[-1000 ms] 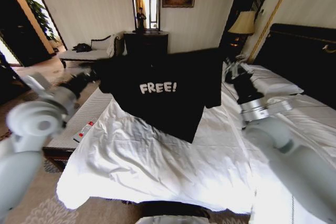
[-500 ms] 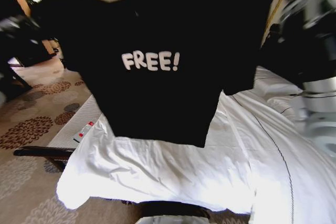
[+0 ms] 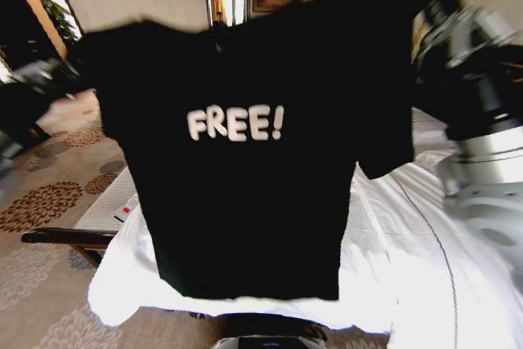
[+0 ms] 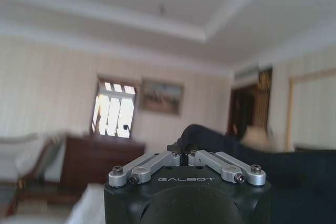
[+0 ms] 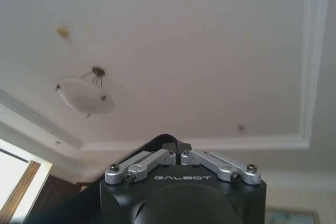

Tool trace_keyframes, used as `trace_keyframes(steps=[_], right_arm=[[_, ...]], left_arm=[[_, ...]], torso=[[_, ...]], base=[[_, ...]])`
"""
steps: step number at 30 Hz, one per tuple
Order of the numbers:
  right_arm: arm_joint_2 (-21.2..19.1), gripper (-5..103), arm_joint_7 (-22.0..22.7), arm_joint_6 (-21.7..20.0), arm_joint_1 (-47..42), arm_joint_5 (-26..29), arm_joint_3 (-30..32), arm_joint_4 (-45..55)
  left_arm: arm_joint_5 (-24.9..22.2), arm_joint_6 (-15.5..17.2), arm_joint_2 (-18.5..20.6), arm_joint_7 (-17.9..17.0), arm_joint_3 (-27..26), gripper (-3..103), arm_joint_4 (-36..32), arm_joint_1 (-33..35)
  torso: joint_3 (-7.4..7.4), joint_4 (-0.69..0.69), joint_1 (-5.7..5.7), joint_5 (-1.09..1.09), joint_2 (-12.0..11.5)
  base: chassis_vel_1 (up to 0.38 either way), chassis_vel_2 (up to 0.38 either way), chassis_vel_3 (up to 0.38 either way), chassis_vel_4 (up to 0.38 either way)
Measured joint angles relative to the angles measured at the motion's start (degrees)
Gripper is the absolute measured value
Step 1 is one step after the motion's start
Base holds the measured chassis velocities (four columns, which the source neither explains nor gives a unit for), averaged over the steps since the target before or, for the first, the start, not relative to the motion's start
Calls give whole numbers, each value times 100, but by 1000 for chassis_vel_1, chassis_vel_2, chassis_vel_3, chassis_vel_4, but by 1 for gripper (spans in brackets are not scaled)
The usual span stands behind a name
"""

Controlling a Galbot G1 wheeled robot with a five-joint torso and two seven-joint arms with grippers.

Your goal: Fold the clothes on the bed.

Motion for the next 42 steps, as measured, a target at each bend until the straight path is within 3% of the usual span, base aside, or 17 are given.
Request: trace_keyframes(steps=[1,4,6,9,10,14,15,18,21,29,36,39,41,42], right_arm=[[0,0,0,0,0,0,0,0],[583,0,359,-333,-1036,-435,-323,48],[762,0,421,-395,-1376,-607,-464,47],[1276,0,441,-412,-2203,-1422,-1077,-524],[1276,0,441,-412,-2203,-1422,-1077,-524],[1656,0,495,-327,-2011,-1821,-1905,-1479],[1656,0,495,-327,-2011,-1821,-1905,-1479],[1799,0,504,-286,-1415,-1828,-2313,-2002],[1825,0,494,-266,-1220,-1823,-2376,-2110],[1773,0,474,-100,-1480,-1899,-2159,-1759],[1719,0,500,178,-1687,-2238,-1490,-844],[1581,0,489,216,-1848,-2251,-1096,-460],[1406,0,577,129,-2143,-2060,-592,15],[1406,0,577,129,-2143,-2060,-592,15]], left_arm=[[0,0,0,0,0,2,0,0],[288,161,-166,-111,689,2,-181,452],[380,222,-205,-133,877,2,-178,618],[1076,313,-327,-142,1710,2,-112,947],[1076,313,-327,-142,1710,2,-112,947],[1931,319,-573,-124,2798,2,618,780],[1931,319,-573,-124,2798,2,618,780],[2527,226,-842,17,3384,2,1215,504],[2703,189,-975,82,3481,2,1358,463],[2585,116,-991,110,3005,2,853,789],[1689,31,-756,-44,1906,2,-94,881],[1322,22,-582,-123,1543,2,-192,928],[778,22,-311,-238,1063,2,-217,940],[778,22,-311,-238,1063,2,-217,940]], torso=[[0,0,0,0,0],[0,0,-1,1,0],[0,0,-1,3,0],[-1,-2,-1,3,0],[-1,-2,-1,3,0],[-1,-2,-2,1,0],[-1,-2,-2,1,0],[1,1,0,-2,0],[1,1,1,-1,0],[0,0,-1,0,0],[0,0,-1,1,1],[-1,0,-2,2,1],[-1,-2,-2,-3,2],[-1,-2,-2,-3,2]], base=[[0,0,0,0],[0,0,0,0],[0,0,0,0],[0,0,0,0],[0,0,0,0],[0,0,0,0],[0,0,0,0],[0,0,0,0],[0,0,0,0],[0,0,0,0],[0,0,0,0],[0,0,0,0],[0,0,0,0],[0,0,0,0]])
